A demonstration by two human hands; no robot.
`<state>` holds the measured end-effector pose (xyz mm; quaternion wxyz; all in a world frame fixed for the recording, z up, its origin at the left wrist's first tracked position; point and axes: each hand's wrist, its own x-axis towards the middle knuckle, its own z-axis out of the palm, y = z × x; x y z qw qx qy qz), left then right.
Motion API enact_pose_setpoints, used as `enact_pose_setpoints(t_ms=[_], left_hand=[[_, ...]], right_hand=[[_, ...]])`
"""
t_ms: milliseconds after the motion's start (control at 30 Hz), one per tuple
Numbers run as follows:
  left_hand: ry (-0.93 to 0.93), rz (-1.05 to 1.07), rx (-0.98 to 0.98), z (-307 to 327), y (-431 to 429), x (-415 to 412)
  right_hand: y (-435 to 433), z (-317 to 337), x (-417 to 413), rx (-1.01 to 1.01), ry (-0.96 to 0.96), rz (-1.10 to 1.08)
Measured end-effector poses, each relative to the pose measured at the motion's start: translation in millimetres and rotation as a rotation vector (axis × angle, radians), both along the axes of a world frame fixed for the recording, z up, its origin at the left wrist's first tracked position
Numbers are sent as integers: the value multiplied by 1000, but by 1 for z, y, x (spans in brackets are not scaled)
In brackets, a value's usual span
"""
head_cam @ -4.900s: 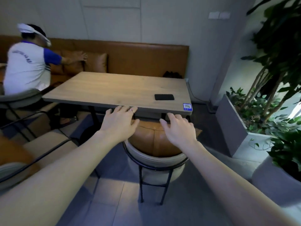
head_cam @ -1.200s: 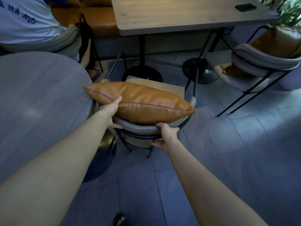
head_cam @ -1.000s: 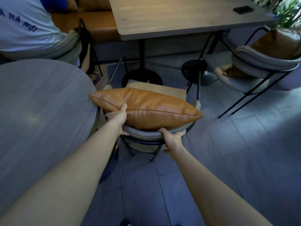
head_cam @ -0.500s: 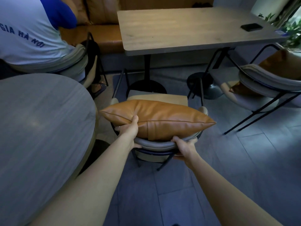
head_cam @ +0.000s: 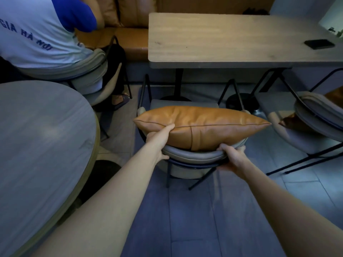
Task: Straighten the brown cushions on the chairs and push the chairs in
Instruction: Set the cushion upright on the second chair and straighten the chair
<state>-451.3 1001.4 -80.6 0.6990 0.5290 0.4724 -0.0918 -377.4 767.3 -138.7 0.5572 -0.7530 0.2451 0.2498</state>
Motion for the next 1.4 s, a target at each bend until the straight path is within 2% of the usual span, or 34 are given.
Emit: enact_pose_setpoints(t_ms=[267, 467, 700, 833, 933, 1100, 1400], left_hand=[[-51, 73, 13, -4, -2, 47], [-27, 41, 34, -8, -3, 65], [24, -85, -51, 1, 9, 61], [49, -184, -87, 6, 23, 49], [-3, -156, -35, -4, 38, 40], [-107, -119, -69, -9, 44, 36], [-109, -137, -79, -8, 25, 23]], right_hand=[[6, -2, 52, 70, -33, 37], [7, 1, 70, 75, -13, 12], [43, -13, 36, 35, 3, -219], [81, 6, 5, 173, 124, -345], [97, -1, -3, 260, 73, -458], [97, -11, -2, 250, -41, -497], [75, -12, -13, 266, -41, -555]])
